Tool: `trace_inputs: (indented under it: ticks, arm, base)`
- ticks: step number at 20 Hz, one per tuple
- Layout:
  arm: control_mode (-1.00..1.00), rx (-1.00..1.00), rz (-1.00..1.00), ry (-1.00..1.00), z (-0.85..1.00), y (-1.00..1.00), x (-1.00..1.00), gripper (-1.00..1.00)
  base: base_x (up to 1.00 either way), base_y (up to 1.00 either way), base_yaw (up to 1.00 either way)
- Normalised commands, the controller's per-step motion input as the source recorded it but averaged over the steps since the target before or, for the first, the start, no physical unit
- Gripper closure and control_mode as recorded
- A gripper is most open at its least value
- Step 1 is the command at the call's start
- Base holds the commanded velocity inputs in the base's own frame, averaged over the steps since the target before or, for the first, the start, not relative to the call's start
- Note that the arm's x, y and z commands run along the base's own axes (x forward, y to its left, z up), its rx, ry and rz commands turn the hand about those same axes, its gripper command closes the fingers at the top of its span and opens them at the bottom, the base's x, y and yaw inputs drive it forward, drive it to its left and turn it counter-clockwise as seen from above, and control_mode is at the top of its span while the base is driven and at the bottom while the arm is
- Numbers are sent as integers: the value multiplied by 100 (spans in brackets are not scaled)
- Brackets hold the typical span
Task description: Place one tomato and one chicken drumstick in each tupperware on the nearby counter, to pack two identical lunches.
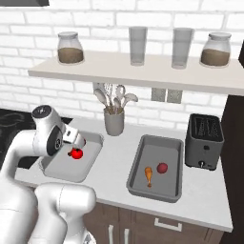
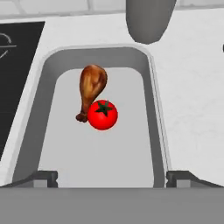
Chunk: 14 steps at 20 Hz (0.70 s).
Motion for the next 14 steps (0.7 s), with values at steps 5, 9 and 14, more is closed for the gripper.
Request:
trace_inputs:
  ticks: [5,9,14]
  arm:
    - [-100,0,0,-64,100,-47,-100,-100]
    - [-100,0,0,-72,100,-65,-100,-100]
    - [-100,5,0,-66,100,-71,-100,-100]
  base:
    - [0,0,0]
    - [0,0,0]
    - [0,0,0]
